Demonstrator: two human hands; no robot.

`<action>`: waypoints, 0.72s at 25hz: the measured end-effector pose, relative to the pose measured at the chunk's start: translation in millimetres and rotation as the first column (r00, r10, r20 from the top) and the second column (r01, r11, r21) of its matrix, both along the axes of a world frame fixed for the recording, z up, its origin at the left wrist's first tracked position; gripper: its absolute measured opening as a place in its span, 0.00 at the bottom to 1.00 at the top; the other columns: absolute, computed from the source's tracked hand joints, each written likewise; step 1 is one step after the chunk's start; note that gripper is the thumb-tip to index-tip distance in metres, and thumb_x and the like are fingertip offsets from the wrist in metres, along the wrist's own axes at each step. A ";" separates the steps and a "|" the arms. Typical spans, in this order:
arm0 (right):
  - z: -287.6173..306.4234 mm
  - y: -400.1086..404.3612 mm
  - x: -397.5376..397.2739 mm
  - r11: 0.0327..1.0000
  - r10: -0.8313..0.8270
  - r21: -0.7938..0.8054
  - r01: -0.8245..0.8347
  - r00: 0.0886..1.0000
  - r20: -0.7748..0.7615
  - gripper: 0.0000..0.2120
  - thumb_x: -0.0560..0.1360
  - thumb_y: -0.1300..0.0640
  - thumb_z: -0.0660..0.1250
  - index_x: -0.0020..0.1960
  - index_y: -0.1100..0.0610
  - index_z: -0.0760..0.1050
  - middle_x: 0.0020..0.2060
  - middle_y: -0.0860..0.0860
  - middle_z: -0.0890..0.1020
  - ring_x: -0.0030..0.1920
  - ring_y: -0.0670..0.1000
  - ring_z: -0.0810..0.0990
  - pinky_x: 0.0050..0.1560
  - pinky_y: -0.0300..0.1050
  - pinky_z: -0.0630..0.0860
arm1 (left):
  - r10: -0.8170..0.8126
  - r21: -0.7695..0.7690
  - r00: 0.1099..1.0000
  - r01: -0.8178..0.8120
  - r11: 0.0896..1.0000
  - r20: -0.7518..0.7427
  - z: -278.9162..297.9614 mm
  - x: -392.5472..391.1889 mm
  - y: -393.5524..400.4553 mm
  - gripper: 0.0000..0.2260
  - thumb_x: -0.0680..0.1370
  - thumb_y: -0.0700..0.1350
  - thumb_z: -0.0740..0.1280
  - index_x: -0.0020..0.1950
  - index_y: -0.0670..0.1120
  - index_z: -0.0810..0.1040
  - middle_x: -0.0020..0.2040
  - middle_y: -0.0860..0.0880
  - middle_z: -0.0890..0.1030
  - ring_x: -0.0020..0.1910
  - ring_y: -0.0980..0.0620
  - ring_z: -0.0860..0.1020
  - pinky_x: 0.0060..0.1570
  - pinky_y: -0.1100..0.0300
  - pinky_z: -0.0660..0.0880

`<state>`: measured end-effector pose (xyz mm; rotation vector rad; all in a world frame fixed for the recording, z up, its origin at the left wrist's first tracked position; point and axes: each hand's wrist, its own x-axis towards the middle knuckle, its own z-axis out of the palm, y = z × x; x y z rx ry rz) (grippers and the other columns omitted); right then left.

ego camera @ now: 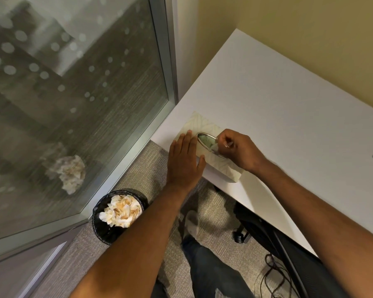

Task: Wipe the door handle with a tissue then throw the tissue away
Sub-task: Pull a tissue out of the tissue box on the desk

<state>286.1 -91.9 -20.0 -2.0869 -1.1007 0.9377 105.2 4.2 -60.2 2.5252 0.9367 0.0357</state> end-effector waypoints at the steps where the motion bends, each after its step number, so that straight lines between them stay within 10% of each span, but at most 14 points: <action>1: 0.4 -3.9 -2.3 0.996 -0.091 0.014 0.093 0.992 -0.087 0.07 0.77 0.58 0.69 0.42 0.49 0.74 0.45 0.53 0.83 0.47 0.58 0.82 0.47 0.55 0.79 | -0.003 -0.001 1.000 0.003 1.000 0.001 0.9 -0.1 -0.1 0.28 0.84 0.50 0.65 0.82 0.41 0.64 0.83 0.41 0.62 0.83 0.41 0.59 0.81 0.43 0.58; 11: 15.8 -11.8 -50.1 0.680 -0.575 0.099 0.726 0.612 -0.543 0.05 0.81 0.56 0.63 0.50 0.48 0.75 0.42 0.45 0.78 0.44 0.48 0.76 0.43 0.48 0.76 | 0.106 -0.275 0.990 -0.076 0.958 0.096 27.6 6.3 1.1 0.22 0.87 0.52 0.57 0.75 0.41 0.72 0.78 0.40 0.72 0.79 0.40 0.67 0.80 0.42 0.60; 16: 39.2 -7.4 -97.4 0.704 -0.543 0.049 0.709 0.581 -0.607 0.03 0.81 0.54 0.61 0.51 0.50 0.74 0.44 0.43 0.80 0.45 0.45 0.80 0.44 0.41 0.81 | 0.528 -0.791 0.824 -0.178 0.586 0.206 73.5 -13.5 -18.1 0.22 0.86 0.63 0.56 0.58 0.48 0.81 0.50 0.49 0.82 0.51 0.49 0.81 0.44 0.61 0.80; 18: 50.3 -2.2 -118.8 0.708 -0.531 0.029 0.705 0.559 -0.637 0.04 0.81 0.55 0.61 0.50 0.50 0.74 0.47 0.49 0.79 0.49 0.52 0.79 0.48 0.47 0.82 | 0.655 -0.870 0.743 -0.225 0.438 0.138 84.8 -34.8 -21.2 0.11 0.87 0.54 0.63 0.50 0.54 0.81 0.48 0.48 0.82 0.52 0.44 0.82 0.48 0.52 0.82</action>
